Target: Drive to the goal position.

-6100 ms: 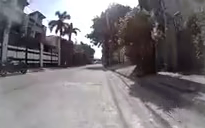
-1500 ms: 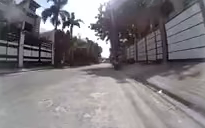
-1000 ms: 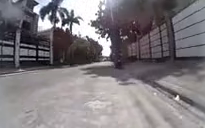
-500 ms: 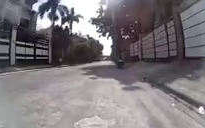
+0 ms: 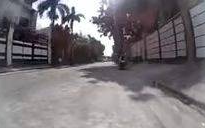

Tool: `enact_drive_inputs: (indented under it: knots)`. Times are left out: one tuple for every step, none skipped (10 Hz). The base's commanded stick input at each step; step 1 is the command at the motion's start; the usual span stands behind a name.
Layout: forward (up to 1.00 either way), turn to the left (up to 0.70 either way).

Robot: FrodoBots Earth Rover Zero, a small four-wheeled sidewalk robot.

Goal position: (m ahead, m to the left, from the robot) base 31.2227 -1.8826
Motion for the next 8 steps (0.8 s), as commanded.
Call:
enact_drive_inputs:
  knots:
    - [1.00,0.00]
    - [1.00,0.00]
    - [1.00,0.00]
    - [1.00,0.00]
    - [1.00,0.00]
    - [1.00,0.00]
    - [1.00,0.00]
    - [1.00,0.00]
